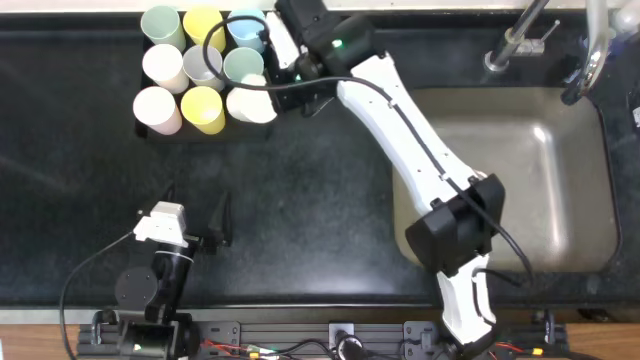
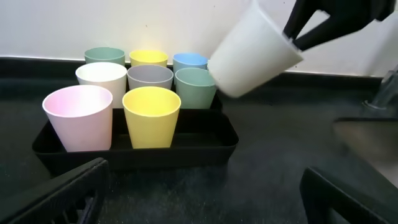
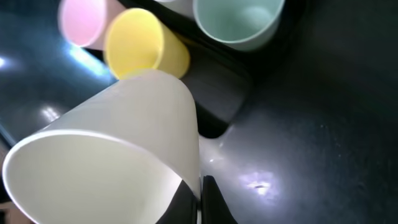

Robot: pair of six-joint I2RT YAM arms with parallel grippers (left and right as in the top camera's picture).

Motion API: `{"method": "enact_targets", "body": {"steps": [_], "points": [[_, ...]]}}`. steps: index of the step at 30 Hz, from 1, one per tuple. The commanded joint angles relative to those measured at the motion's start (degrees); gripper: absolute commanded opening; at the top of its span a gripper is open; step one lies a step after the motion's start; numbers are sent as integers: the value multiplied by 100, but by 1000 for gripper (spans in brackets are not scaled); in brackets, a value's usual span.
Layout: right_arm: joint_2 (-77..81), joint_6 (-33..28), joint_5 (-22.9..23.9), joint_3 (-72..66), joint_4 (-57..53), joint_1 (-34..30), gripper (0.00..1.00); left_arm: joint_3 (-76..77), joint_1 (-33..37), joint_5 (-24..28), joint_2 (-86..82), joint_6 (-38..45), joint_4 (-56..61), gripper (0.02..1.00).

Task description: Store Cups

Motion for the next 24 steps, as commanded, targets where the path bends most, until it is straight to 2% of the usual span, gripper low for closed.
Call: {"method": "enact_targets", "body": {"steps": [1,24], "points": [[275,221,546,162,31,122,40,0,-4,39,-48,105,-24,1000],[831,417,656,151,402,323,40,0,-4,39,-48,107,-24,1000]]}}
